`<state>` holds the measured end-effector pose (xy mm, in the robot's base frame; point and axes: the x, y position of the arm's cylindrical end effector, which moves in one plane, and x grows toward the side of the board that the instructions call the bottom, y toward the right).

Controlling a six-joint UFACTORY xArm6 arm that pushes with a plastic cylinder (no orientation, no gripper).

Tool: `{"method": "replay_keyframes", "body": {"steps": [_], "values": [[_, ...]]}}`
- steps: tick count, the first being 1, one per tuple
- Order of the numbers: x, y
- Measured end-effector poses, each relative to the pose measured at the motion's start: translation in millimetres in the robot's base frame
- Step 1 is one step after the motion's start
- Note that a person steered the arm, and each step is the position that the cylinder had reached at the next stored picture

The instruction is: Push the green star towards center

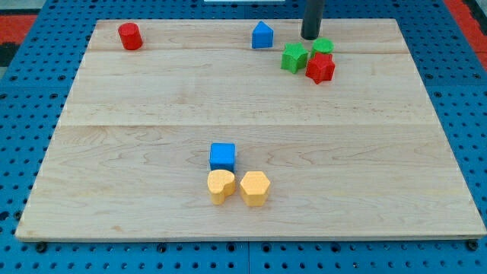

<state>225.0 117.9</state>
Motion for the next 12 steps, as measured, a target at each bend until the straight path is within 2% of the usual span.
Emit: {"method": "replay_keyframes", "body": {"steps": [1,3,4,5,6,7,8,10,12], "values": [[-5.2,-14.1],[10.5,-118.0],[10.9,-125.0],[6.0,-113.5],[-13.2,-29.3],[-17.8,27.5],[-15.4,40.4],[57.2,-22.6],[102.0,-56.6]]}}
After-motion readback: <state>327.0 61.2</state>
